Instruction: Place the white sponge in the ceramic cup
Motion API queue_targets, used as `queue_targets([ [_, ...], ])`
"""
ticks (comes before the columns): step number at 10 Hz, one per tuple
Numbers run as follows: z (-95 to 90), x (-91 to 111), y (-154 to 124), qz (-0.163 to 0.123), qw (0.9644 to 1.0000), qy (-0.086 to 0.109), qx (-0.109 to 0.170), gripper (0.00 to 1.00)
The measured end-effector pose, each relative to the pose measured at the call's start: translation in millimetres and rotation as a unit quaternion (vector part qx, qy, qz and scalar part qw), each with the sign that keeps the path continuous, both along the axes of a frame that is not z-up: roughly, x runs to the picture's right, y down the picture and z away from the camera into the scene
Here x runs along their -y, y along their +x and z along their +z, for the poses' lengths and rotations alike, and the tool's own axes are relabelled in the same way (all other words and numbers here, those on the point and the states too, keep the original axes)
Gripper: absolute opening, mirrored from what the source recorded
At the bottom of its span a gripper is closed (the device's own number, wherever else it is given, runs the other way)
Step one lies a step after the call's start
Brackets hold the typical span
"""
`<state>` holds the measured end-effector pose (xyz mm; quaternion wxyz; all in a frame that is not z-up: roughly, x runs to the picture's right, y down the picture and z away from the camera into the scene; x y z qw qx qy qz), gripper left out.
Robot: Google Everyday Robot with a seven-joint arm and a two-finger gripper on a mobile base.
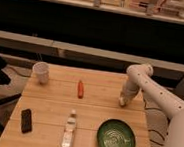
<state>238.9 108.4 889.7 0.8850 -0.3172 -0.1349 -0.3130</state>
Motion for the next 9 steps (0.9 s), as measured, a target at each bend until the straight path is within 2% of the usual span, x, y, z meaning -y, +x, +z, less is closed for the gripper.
queue_targets([
  [3, -7.8, 7.5, 0.2, -0.008, 1.0000, 0.001, -0.001, 0.04],
  [6, -12.3, 17.1, -18.7, -0.021, 0.9998, 0.005, 0.004, 0.04],
  [8, -18.6, 41.0, -47.6, -0.042, 0.9989, 0.008, 0.017, 0.04],
  [9, -19.0, 48.5, -51.0, -0.050, 0.9985, 0.009, 0.019, 0.04],
])
